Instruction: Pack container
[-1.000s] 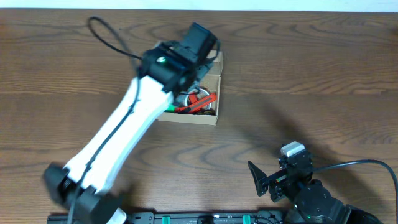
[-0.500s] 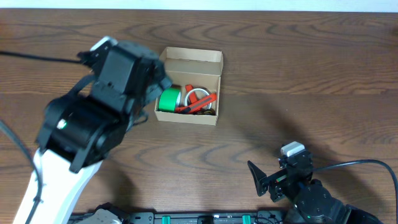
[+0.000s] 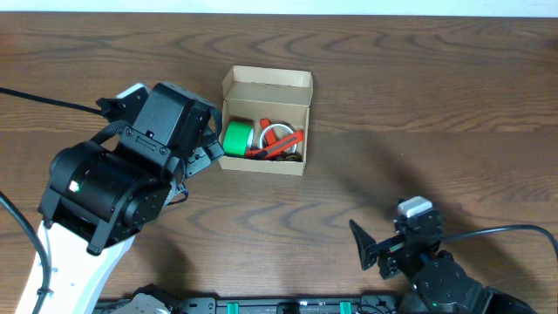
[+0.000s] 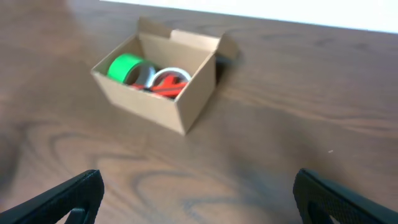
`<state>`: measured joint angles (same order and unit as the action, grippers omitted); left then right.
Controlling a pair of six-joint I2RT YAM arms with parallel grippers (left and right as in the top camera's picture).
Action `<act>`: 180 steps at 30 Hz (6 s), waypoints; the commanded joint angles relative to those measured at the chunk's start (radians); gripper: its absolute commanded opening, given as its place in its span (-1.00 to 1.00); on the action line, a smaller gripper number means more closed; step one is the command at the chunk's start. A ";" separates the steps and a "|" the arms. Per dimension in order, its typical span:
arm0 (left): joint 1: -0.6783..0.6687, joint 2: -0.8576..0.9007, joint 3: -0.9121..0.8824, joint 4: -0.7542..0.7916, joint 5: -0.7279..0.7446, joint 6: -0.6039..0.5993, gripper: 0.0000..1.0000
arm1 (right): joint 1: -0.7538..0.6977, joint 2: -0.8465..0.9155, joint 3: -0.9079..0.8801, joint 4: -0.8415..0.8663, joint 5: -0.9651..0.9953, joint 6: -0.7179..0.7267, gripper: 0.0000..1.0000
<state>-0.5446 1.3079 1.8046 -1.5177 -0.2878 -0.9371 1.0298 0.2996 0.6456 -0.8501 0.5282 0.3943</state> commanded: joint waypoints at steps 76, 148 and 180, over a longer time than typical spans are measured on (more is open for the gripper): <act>0.560 1.027 0.014 0.746 1.039 0.294 -0.90 | -0.833 1.823 0.758 0.574 -1.082 0.428 -0.97; 0.617 1.016 0.129 0.792 1.497 0.627 -0.89 | -0.789 1.854 0.758 1.291 -1.461 0.172 -0.97; 0.544 1.012 0.652 -0.081 0.404 0.685 -0.89 | -0.464 1.547 0.765 0.376 -0.740 -0.090 -0.97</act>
<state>-0.0036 2.3196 2.4065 -1.5799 0.2817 -0.1993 0.5411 1.8484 1.3991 -0.4629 -0.3241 0.3256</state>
